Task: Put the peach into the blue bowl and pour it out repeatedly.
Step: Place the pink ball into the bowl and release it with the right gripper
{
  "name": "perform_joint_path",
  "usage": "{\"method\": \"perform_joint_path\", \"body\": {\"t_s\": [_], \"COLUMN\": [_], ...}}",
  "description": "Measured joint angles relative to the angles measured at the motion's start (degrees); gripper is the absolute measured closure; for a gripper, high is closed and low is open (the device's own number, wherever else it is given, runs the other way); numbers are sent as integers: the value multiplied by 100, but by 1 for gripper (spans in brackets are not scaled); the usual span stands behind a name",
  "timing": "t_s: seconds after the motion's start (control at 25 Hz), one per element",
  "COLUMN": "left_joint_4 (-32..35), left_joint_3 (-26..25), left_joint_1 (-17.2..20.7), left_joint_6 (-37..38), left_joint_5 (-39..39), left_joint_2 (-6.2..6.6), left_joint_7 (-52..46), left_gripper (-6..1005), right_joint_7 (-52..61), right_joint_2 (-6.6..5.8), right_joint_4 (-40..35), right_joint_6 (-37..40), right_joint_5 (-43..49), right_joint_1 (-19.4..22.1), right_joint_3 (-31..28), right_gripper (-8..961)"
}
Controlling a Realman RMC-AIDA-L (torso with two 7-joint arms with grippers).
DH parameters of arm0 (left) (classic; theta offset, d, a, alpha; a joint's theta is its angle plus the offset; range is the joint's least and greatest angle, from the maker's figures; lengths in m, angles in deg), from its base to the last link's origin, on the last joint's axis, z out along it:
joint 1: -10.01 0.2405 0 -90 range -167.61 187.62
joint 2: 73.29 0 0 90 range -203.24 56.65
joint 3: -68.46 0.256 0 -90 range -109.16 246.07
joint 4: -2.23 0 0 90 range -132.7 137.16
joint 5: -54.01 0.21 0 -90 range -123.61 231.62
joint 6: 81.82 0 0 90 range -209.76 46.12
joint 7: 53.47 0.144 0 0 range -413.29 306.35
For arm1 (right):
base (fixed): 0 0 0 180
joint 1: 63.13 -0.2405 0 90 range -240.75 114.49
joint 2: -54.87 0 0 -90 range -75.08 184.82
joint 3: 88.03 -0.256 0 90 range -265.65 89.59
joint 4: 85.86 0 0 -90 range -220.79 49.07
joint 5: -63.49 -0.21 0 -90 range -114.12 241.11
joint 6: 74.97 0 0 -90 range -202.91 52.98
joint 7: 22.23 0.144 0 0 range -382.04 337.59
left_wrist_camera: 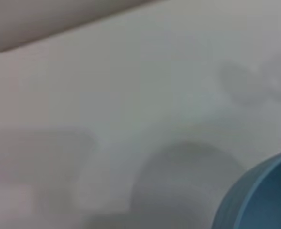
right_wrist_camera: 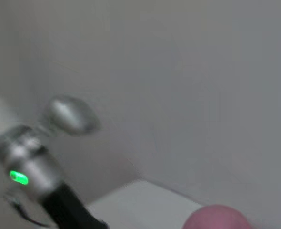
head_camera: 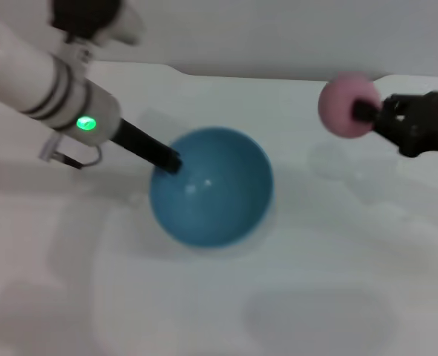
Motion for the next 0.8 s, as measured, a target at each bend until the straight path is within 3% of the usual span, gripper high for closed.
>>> {"method": "perform_joint_path", "body": {"t_s": [0.04, 0.36, 0.8], "left_joint_4": [-132, -237, -257], "left_joint_3": [345, 1146, 1395], "left_joint_1": [-179, -597, -743], "left_joint_6": [-20, -103, -163], "left_joint_5": [1, -2, -1], "left_joint_2": [-9, -65, -74], "left_joint_7": [-79, -450, -584], "left_gripper": [1000, 1000, 1001], "right_joint_7": [-75, -78, 833], "right_joint_2": [-15, -23, -5], "right_joint_4": [-183, -736, -876], "right_joint_6": [456, 1213, 551], "right_joint_5": [-14, 350, 1412], "right_joint_1": [-9, -271, -798], "right_joint_3": [-157, 132, 1328], "right_gripper": [835, 820, 800]}}
